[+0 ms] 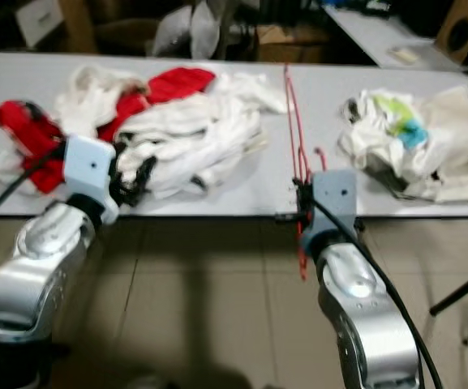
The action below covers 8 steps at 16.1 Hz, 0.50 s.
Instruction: Hang hanger
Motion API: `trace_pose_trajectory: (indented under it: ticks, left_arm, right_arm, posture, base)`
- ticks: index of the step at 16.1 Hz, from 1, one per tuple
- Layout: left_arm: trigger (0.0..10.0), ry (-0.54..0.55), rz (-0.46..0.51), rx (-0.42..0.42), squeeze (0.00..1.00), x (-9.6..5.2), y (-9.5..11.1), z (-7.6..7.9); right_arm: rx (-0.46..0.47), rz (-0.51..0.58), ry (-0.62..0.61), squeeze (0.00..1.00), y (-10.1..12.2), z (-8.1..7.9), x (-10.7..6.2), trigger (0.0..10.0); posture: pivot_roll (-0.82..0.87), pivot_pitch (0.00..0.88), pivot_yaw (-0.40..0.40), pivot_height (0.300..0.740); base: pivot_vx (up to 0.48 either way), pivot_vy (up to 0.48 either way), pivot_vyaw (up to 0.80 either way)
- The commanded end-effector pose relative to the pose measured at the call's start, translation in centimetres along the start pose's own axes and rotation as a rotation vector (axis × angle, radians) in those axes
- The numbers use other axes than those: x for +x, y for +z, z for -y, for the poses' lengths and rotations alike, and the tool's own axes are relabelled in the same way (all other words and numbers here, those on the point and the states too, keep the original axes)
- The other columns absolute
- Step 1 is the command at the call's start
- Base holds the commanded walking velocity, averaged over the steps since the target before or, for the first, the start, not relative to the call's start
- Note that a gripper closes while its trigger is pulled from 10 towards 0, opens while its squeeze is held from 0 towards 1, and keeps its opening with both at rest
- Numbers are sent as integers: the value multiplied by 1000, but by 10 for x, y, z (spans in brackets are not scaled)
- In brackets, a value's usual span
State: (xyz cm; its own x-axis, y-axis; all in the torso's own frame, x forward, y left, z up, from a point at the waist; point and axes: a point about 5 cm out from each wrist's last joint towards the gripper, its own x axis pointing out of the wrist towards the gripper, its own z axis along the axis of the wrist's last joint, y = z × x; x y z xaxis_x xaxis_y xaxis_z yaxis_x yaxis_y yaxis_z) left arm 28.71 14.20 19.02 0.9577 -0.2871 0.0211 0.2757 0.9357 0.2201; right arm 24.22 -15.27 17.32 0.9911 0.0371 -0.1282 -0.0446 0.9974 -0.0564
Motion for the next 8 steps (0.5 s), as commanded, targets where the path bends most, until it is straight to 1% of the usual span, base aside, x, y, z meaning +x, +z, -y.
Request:
trace_pose_trajectory:
  ticks: [1, 4, 5, 6, 8]
  left_arm:
    - [10000, 24, 33, -2, 0, 1, 5, -5]
    - [10000, 46, 15, 3, 0, 1, 0, -7]
    - [10000, 73, 6, -40, 0, 0, -4, -9]
    - [10000, 83, -6, -41, 0, 0, -5, -9]
    - [10000, 57, -14, -19, 0, 0, -9, -7]
  right_arm:
    - [27, 38, 2, 0, 5, 0, 0, 10000]
    - [38, 58, 4, 0, 6, -2, -1, 10000]
    - [25, 47, 15, 0, 3, -3, -2, 10000]
    - [24, 43, 16, 0, 2, -2, -2, 10000]
    - [-43, 98, -31, 0, 5, 2, -2, 10000]
  posture:
    - [4, 21, -14, 740]
    - [2, 24, -14, 740]
    - [3, 29, -15, 740]
    - [3, 29, -15, 740]
    - [5, 31, -14, 740]
  base:
    - [0, -480, 0]
    - [0, -480, 0]
    - [0, 0, 0]
    - [0, 0, 0]
    - [0, 0, 0]
